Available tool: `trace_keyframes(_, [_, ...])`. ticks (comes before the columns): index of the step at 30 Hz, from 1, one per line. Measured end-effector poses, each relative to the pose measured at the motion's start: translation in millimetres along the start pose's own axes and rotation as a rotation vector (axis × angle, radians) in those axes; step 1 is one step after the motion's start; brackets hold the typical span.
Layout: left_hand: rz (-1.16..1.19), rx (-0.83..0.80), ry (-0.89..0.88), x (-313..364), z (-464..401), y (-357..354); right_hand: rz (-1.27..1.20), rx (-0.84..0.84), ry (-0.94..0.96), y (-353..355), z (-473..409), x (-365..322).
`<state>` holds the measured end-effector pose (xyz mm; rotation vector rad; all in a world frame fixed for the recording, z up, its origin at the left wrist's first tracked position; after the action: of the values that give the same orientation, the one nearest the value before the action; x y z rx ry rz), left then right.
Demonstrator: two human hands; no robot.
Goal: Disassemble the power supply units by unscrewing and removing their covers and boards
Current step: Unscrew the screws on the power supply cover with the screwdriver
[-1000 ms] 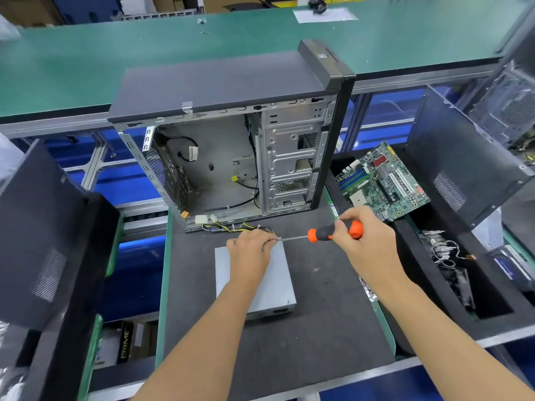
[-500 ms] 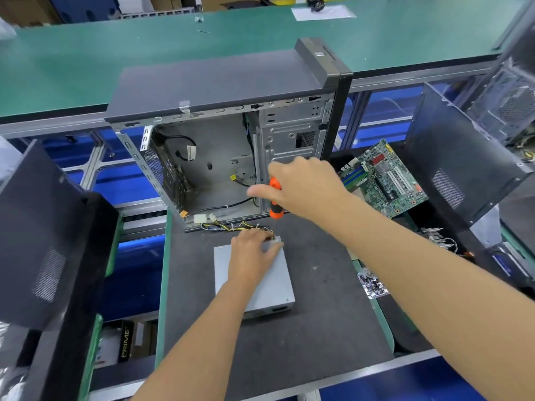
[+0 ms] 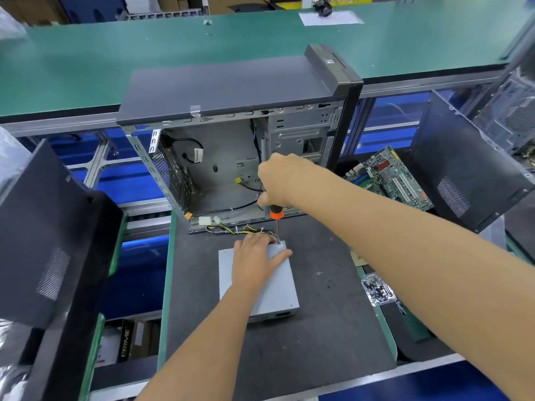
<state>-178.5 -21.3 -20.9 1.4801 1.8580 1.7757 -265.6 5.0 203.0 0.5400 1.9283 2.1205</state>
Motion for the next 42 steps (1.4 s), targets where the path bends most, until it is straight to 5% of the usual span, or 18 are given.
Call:
trace_keyframes(7, [-0.022,-0.031,0.013,-1,-1,0,-0.112,-0.154,0.083,-1,6,12])
trace_keyframes(11, [-0.018,-0.027,0.005,-1,0,1,0.265,-0.023,0.105,-1,8,6])
trace_keyframes(22, [0.016,0.027,0.010,-2,0,0,-0.291,-0.110,0.055,-13,16,33])
trace_keyframes(27, [0.010,0.039,-0.001,0,0,1,-0.098,-0.019,0.007,-8,18,14])
trace_keyframes(33, [-0.022,0.026,-0.005,-2,0,0,-0.064,-0.153,-0.015,-5,16,18])
trace_keyframes(36, [-0.019,0.027,-0.012,-2,0,-1,0.011,-0.051,-0.069,-5,16,26])
trace_keyframes(42, [-0.150,-0.058,-0.046,0,1,-5,-0.222,-0.065,0.076,-16,12,21])
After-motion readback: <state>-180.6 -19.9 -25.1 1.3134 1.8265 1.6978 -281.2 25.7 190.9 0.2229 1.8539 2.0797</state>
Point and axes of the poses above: each hand's wrist, its own z-axis away from the middle knuckle, its own y-axis out of the back of the hand, x = y × z, the point moved 4 cm from there along -z, towards the middle knuckle, and after that the axes turned 11 degrees about x, right-handed, at the moved point
